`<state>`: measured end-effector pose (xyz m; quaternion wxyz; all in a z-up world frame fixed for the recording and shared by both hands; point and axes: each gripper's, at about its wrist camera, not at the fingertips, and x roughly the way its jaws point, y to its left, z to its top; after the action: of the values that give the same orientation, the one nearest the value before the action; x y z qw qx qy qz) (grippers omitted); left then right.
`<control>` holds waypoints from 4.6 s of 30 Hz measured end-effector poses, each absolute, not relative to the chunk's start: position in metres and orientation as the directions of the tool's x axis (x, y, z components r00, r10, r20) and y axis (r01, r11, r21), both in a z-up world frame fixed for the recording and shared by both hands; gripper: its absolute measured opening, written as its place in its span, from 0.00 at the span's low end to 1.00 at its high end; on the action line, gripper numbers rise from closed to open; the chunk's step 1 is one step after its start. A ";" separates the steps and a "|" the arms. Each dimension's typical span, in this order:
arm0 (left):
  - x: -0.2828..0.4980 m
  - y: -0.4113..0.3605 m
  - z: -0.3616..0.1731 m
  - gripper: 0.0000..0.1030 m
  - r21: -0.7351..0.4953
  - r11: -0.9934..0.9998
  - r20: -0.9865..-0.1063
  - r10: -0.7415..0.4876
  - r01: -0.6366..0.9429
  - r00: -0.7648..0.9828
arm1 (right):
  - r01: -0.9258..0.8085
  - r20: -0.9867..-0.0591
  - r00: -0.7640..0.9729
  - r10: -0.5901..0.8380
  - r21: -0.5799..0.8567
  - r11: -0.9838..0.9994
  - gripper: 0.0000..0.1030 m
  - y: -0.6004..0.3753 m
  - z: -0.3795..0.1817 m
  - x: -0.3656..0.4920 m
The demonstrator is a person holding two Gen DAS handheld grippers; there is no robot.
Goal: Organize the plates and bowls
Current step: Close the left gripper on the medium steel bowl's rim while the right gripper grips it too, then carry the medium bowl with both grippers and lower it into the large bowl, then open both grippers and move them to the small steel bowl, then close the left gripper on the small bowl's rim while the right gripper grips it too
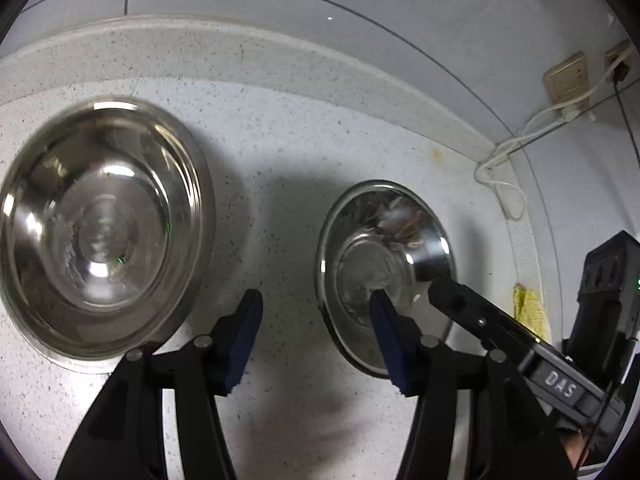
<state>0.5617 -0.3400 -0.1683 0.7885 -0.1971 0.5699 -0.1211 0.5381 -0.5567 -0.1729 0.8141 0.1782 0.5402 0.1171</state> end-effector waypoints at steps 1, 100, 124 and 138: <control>0.563 -0.341 -0.170 0.53 -0.446 0.894 -0.853 -0.412 -0.038 0.320 | 0.002 -0.840 0.387 0.380 0.414 0.910 0.64 -0.556 -0.174 0.539; 0.235 -0.278 -0.099 0.32 -0.355 0.919 -0.834 -0.395 0.174 0.386 | -0.021 -0.787 0.460 0.412 0.454 0.891 0.49 -0.522 -0.113 0.230; 0.521 -0.149 -0.138 0.32 -0.405 0.879 -0.841 -0.250 -0.251 0.480 | -0.050 -0.782 0.408 0.470 0.495 0.867 0.57 -0.409 -0.138 0.499; 0.559 -0.153 -0.183 0.12 -0.445 0.865 -0.849 -0.325 -0.233 0.417 | -0.043 -0.836 0.303 0.457 0.467 0.883 0.16 -0.376 -0.192 0.549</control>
<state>0.5587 -0.1529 -0.1833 0.8009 -0.2585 0.5393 -0.0286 0.5489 -0.3759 -0.1919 0.7864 0.1822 0.5684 0.1590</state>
